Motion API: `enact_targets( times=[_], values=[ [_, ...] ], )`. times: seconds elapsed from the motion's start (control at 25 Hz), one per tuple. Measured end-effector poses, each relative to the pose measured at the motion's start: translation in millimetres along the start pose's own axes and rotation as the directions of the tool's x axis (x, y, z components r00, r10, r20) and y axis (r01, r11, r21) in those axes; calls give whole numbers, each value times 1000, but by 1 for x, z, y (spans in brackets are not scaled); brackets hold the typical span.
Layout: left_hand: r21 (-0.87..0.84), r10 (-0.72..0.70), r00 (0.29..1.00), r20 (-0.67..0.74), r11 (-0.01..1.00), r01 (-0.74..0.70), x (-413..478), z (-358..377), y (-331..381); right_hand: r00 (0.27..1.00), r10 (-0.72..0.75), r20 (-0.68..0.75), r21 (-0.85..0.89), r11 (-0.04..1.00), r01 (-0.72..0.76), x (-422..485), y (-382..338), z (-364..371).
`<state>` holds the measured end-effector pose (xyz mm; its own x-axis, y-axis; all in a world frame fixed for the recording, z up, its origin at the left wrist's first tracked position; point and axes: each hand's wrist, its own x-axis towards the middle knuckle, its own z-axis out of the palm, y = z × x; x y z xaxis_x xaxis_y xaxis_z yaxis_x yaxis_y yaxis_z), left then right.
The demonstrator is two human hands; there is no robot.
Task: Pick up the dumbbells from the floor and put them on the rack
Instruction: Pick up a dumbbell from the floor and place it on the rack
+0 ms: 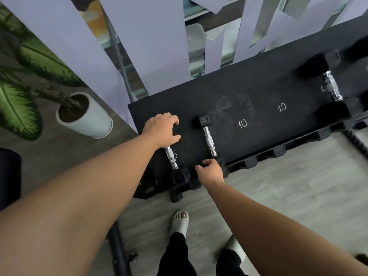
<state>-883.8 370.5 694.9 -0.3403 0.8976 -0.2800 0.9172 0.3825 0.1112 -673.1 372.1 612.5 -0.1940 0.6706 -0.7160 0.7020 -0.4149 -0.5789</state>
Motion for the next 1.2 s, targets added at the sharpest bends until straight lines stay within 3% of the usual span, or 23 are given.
enact_targets(
  times=[0.2, 0.4, 0.64, 0.88, 1.2],
  values=[
    [12, 46, 998, 31, 999, -47, 20, 14, -31, 995, 101, -11, 76, 992, -100, 7, 8, 43],
    [-66, 17, 984, 178, 998, -6, 37, 46, -70, 961, 276, -16, 194, 944, -268, 12, 5, 104],
    [-120, 73, 985, 157, 991, -54, 53, 75, -96, 902, 411, -136, 222, 899, -377, 29, -5, 136],
    [-163, 83, 983, 166, 985, -56, 53, 66, -98, 889, 447, -97, 249, 876, -413, 34, -4, 130],
    [-72, 118, 985, 126, 991, -109, 48, 7, -69, 902, 406, -149, 308, 886, -348, 6, -26, 85]
  ],
)
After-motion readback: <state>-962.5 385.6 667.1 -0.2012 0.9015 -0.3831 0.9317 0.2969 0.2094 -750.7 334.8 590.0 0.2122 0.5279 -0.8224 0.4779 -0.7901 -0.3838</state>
